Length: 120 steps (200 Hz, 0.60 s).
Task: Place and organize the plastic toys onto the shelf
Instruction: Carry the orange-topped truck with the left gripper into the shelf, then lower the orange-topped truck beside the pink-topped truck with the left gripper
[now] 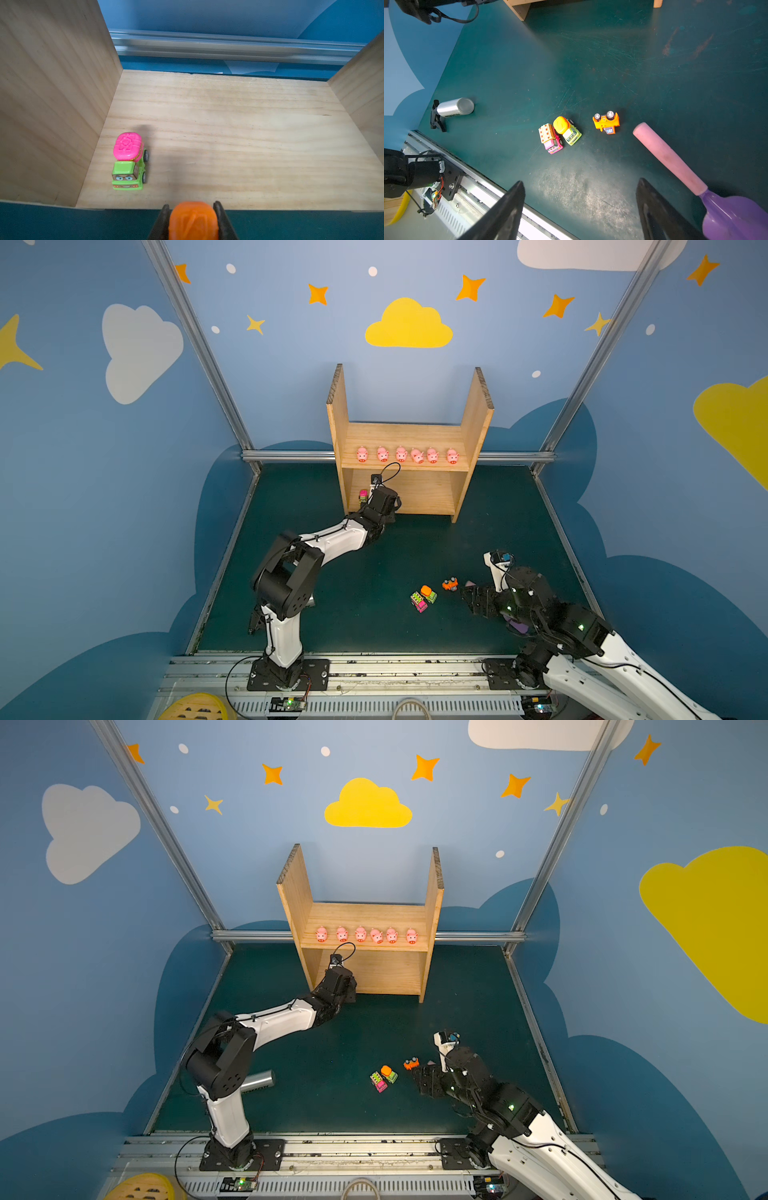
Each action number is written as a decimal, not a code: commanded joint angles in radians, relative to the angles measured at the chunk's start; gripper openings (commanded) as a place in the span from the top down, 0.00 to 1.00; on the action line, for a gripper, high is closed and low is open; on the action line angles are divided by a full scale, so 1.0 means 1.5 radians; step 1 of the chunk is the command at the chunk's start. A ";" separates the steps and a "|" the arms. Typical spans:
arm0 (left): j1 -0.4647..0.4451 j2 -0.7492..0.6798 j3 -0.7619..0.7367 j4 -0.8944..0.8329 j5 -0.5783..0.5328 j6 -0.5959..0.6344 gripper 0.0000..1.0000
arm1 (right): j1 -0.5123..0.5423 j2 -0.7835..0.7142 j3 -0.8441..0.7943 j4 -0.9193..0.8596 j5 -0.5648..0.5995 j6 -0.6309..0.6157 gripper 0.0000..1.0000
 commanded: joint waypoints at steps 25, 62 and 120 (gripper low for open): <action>0.014 0.032 0.046 0.000 0.016 0.010 0.76 | -0.009 0.003 0.014 0.013 0.004 0.000 0.17; 0.020 0.063 0.086 -0.021 0.020 0.019 0.75 | -0.014 0.015 0.013 0.020 0.000 -0.003 0.17; 0.032 0.098 0.123 -0.037 0.030 0.016 0.75 | -0.026 0.024 0.008 0.029 -0.003 -0.011 0.17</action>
